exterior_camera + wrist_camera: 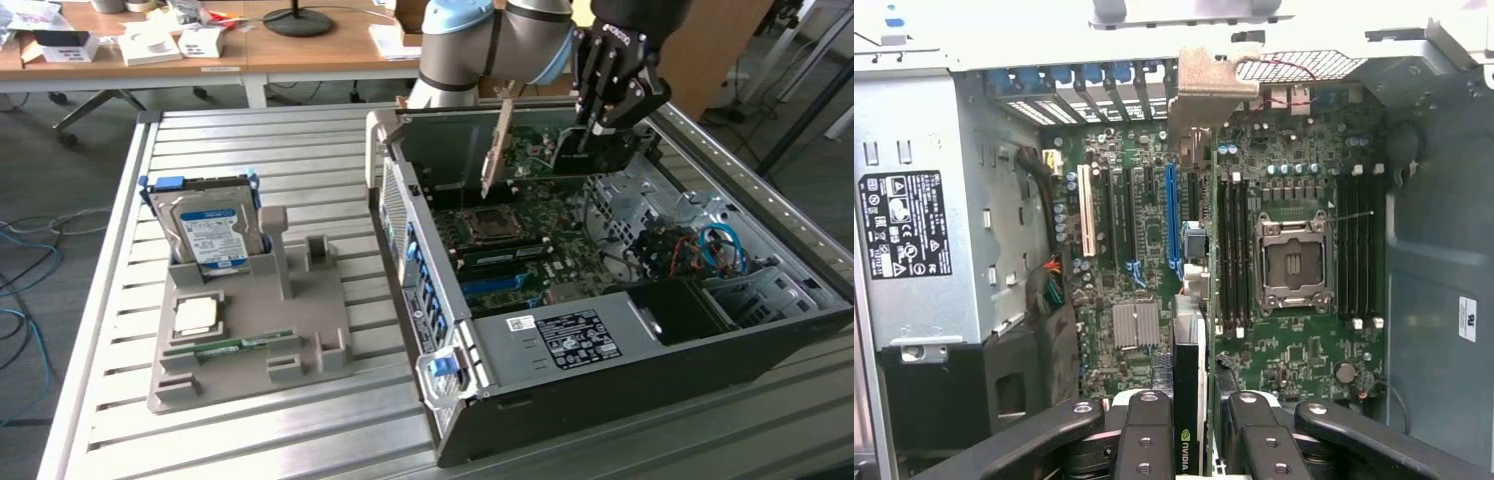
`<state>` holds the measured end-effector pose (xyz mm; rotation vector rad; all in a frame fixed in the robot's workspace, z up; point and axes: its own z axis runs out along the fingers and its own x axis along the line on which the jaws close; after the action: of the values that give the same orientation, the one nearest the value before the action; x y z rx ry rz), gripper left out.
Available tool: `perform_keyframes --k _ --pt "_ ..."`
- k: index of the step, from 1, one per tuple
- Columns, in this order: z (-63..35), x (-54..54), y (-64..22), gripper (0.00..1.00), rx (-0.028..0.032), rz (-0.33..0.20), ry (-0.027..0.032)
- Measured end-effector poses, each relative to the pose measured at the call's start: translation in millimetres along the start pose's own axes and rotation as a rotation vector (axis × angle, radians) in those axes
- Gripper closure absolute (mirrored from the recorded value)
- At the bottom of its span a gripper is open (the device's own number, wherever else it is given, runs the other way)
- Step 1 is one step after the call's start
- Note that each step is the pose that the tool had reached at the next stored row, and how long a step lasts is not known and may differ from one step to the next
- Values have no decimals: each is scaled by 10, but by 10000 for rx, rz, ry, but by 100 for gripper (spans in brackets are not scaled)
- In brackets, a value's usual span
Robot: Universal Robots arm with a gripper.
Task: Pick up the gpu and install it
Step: 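Insert the gpu into the slot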
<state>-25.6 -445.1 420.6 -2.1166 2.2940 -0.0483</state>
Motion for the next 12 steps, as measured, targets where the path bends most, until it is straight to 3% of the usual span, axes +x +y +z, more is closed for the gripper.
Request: perform_keyframes --k 6,12 --pt "10 0 1 74 1 1 -2" --pt "111 0 12 74 41 2 -4"
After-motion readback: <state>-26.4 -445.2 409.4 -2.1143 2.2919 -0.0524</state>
